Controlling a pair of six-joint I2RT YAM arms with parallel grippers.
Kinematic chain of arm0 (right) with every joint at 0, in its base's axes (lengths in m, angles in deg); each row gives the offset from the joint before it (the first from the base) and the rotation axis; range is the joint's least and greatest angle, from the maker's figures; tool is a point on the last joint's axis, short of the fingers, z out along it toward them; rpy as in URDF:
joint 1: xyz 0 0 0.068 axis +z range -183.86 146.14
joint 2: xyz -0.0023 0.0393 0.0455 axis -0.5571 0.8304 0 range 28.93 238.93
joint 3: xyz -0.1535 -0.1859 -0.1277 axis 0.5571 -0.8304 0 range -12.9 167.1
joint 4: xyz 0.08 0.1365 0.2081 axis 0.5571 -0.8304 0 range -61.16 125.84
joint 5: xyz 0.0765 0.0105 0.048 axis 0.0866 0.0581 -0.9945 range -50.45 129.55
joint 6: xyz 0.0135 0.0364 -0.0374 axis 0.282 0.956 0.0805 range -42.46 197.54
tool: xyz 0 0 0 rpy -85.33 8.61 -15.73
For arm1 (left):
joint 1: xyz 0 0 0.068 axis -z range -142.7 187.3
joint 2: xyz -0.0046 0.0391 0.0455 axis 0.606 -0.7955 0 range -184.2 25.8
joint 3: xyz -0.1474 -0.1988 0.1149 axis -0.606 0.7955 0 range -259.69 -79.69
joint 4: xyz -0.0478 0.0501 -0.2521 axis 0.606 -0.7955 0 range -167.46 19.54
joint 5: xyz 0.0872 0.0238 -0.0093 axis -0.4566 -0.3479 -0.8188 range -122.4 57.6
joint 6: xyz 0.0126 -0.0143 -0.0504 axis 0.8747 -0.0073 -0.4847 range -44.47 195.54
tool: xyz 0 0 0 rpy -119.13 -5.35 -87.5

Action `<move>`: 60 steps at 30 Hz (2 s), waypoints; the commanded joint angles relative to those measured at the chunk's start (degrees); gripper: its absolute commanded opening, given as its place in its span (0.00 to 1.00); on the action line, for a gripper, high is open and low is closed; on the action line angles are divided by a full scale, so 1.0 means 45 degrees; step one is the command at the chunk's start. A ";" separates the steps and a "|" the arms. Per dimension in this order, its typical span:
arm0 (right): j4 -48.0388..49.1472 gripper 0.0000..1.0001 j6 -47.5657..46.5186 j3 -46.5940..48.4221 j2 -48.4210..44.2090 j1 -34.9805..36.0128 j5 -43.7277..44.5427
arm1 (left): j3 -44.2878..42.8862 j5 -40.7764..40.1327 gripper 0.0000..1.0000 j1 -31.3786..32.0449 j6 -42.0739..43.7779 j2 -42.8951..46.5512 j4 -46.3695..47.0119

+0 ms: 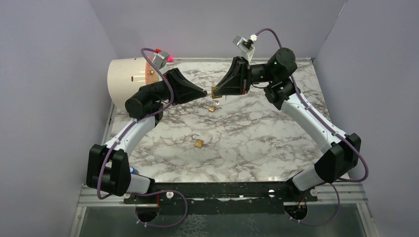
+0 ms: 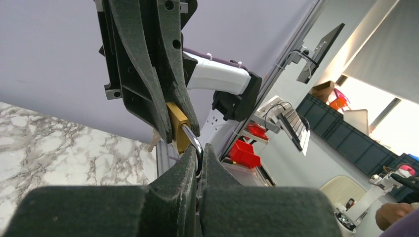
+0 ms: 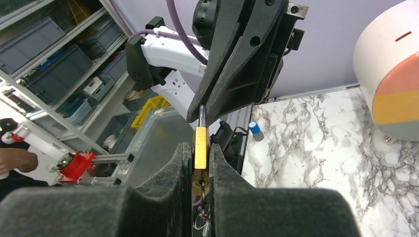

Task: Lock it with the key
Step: Lock the lock.

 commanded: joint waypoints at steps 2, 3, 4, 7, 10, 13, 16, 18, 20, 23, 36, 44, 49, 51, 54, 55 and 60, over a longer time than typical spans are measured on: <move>-0.0551 0.01 -0.0725 0.0031 -0.0081 0.0168 0.0720 | 0.0054 -0.1089 0.00 0.0399 0.0044 0.0157 0.3380; -0.0551 0.01 -0.0694 0.0073 -0.0035 0.0184 0.0717 | 0.0077 -0.1087 0.00 0.0475 0.0090 0.0167 0.3383; -0.0527 0.01 -0.0673 0.0105 -0.0012 0.0203 0.0734 | 0.0100 -0.1111 0.00 0.0526 0.0113 0.0174 0.3368; -0.0504 0.01 -0.0705 0.0176 0.0062 0.0282 0.0774 | 0.0113 -0.1232 0.00 0.0624 0.0119 0.0120 0.3373; -0.0489 0.01 -0.0743 0.0208 0.0080 0.0358 0.0817 | 0.0104 -0.1330 0.00 0.0726 0.0115 0.0057 0.3378; -0.0385 0.01 -0.0755 0.0168 0.0068 0.0484 0.0954 | 0.0103 -0.1362 0.00 0.0843 0.0220 -0.0015 0.3347; -0.0269 0.01 -0.0724 0.0187 0.0091 0.0653 0.1115 | 0.0141 -0.1389 0.00 0.0970 0.0396 -0.0124 0.3251; -0.0278 0.01 -0.0856 0.0132 0.0039 0.0731 0.1389 | 0.0142 -0.1416 0.00 0.1101 0.0458 -0.0212 0.3225; -0.0270 0.01 -0.1044 0.0031 -0.0090 0.0757 0.1727 | 0.0124 -0.1438 0.00 0.1274 0.0471 -0.0274 0.3214; -0.0293 0.01 -0.1189 0.0007 -0.0177 0.0758 0.2076 | 0.0154 -0.1457 0.00 0.1530 0.0587 -0.0330 0.3179; 0.0859 0.01 -0.0040 0.0134 0.0084 0.1527 0.2134 | 0.0764 -0.1826 0.00 0.1960 0.1854 -0.0460 0.3012; 0.0484 0.01 -0.0316 -0.0370 -0.0316 0.1985 0.2163 | 0.0597 -0.1848 0.00 0.2090 0.1829 -0.0592 0.3229; -0.0151 0.01 -0.0836 -0.0402 -0.0391 0.2142 0.2255 | 0.0391 -0.1830 0.00 0.2238 0.1810 -0.0859 0.3295; -0.0611 0.01 -0.1162 -0.0281 -0.0394 0.2142 0.2253 | 0.0296 -0.1828 0.00 0.2238 0.1799 -0.0895 0.3283; -0.1029 0.01 -0.1439 -0.0139 -0.0423 0.2142 0.2256 | 0.0188 -0.1750 0.00 0.2238 0.1935 -0.0879 0.3028; -0.1148 0.01 -0.1492 -0.0085 -0.0373 0.2142 0.2259 | 0.0167 -0.1750 0.00 0.2238 0.2041 -0.0863 0.2908; -0.1334 0.01 -0.1809 -0.0016 -0.0212 0.2114 0.2041 | 0.0041 -0.1555 0.00 0.2212 0.2091 -0.1047 0.2937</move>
